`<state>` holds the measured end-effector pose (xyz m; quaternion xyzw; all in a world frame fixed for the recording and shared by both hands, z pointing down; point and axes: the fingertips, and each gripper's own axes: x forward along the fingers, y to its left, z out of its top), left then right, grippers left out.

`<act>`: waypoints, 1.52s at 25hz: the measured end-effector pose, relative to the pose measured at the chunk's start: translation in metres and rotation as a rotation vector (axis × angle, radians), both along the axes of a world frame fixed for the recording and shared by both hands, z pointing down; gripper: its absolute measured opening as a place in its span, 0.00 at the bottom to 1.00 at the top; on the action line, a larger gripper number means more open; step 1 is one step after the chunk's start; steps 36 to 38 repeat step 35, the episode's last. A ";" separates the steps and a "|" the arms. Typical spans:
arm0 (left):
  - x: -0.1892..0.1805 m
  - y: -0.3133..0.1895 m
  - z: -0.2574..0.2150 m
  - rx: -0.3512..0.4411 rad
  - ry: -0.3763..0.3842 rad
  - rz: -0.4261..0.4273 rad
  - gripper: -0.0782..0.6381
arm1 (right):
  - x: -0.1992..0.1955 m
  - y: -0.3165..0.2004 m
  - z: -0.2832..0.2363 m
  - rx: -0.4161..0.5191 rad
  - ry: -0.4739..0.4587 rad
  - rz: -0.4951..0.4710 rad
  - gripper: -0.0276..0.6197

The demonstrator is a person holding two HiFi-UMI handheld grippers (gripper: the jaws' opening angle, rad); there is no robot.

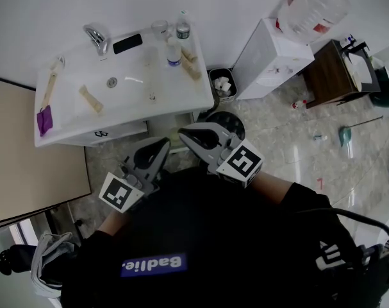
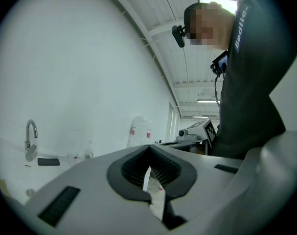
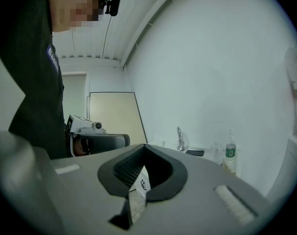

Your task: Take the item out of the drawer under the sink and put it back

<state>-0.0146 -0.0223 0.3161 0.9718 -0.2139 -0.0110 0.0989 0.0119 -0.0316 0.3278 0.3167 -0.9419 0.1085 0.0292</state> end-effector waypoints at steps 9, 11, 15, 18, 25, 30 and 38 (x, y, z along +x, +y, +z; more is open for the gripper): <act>-0.001 -0.002 0.004 -0.005 -0.001 -0.016 0.12 | -0.003 -0.002 0.004 -0.008 -0.019 -0.011 0.05; -0.001 -0.001 0.005 -0.007 -0.001 -0.017 0.12 | -0.004 -0.002 0.006 -0.014 -0.019 -0.014 0.04; -0.002 -0.001 0.006 -0.007 -0.001 -0.021 0.12 | -0.006 -0.002 0.009 -0.016 -0.013 -0.025 0.04; -0.003 -0.001 0.007 -0.008 -0.002 -0.022 0.12 | -0.007 -0.002 0.011 -0.013 -0.006 -0.031 0.04; -0.005 0.001 0.007 -0.007 0.001 -0.028 0.12 | -0.010 0.000 0.011 -0.020 -0.012 -0.029 0.05; -0.008 0.004 0.006 -0.003 0.004 -0.030 0.12 | -0.013 0.003 0.011 -0.021 -0.010 -0.031 0.05; -0.012 0.004 0.006 -0.005 0.001 -0.034 0.12 | -0.016 0.004 0.015 -0.019 -0.006 -0.034 0.04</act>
